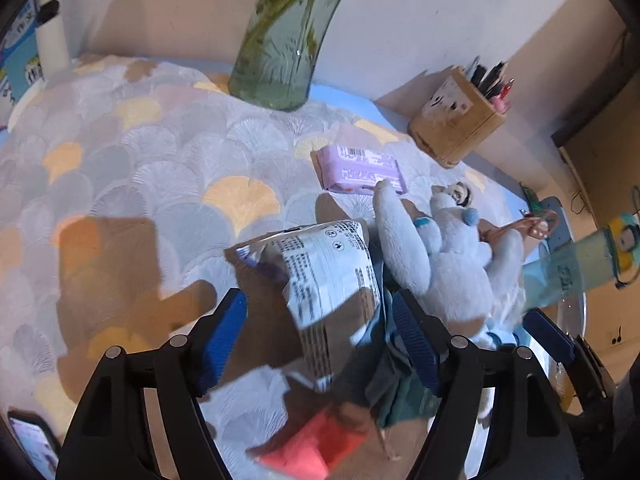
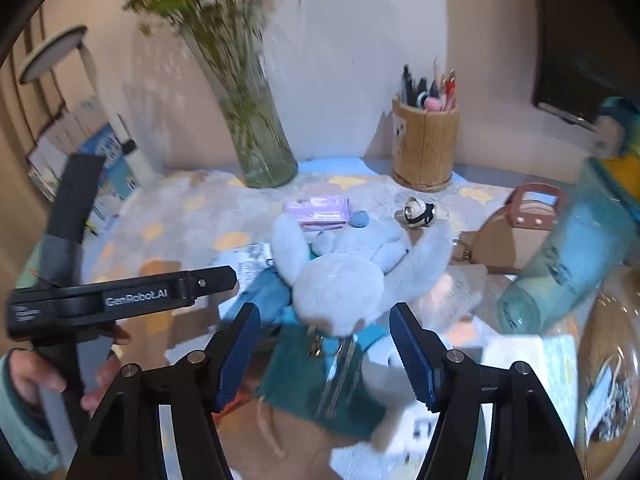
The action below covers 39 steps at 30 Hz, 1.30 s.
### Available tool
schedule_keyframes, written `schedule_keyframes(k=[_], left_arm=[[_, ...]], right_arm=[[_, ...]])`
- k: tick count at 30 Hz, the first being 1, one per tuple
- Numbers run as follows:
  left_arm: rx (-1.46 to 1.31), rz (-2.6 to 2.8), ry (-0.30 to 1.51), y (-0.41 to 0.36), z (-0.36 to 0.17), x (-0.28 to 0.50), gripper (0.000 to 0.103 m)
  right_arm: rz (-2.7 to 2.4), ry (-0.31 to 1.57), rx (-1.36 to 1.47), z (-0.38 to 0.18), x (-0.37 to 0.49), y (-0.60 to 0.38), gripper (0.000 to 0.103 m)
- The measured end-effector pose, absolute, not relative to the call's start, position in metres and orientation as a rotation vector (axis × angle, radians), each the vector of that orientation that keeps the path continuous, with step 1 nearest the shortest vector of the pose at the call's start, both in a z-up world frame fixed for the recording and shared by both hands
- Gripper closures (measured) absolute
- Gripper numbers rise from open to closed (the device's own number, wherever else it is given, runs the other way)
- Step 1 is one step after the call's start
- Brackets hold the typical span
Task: Organize soft objects
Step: 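Grasp the white printed snack bag with left tool while right tool grasps grey plush bunny, then lift the snack bag and bunny and carry them toward the glass plate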
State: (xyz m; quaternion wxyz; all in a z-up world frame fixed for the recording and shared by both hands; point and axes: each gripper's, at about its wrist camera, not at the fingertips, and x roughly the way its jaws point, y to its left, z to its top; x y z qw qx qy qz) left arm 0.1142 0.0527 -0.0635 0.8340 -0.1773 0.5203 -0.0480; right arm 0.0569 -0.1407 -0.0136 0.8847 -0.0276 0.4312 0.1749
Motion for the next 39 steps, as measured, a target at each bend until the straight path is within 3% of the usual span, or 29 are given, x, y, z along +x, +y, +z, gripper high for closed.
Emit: schedule_keyframes(k=[7,12,15,17,23,26,33,37,39], left_arm=[[-0.418,-0.088,1.156,0.046,-0.087,0.128,0.029],[-0.594,-0.083,1.148,0.063,-0.098,0.131,0.032],[-0.682,-0.081,1.117,0.076,-0.100,0.130,0.043],[-0.696,-0.079,1.108,0.078,-0.103,0.131,0.044],[-0.710,-0.078,1.084,0.076,-0.105,0.129,0.062],[-0.758,-0.058,1.078,0.087,-0.106,0.123,0.065],[-0.756,-0.057,0.961,0.100,-0.073,0.104,0.067],[-0.416,-0.098,0.722,0.078,-0.002,0.081,0.066],[-0.553,-0.110,0.743,0.093,-0.004,0.085,0.066]], right_arm=[[0.317,0.962,-0.160,-0.042,0.080,-0.122,0.037],[0.270,0.933,-0.196,-0.052,0.085,-0.117,0.037],[0.274,0.928,-0.169,-0.055,0.088,-0.120,0.037],[0.273,0.924,-0.166,-0.057,0.089,-0.119,0.038],[0.277,0.905,-0.164,-0.060,0.088,-0.118,0.049],[0.298,0.903,-0.120,-0.057,0.084,-0.123,0.051],[0.340,0.877,-0.074,-0.044,0.071,-0.127,0.052],[0.360,0.843,-0.094,-0.033,0.058,-0.124,0.052],[0.368,0.831,-0.094,-0.029,0.054,-0.123,0.052]])
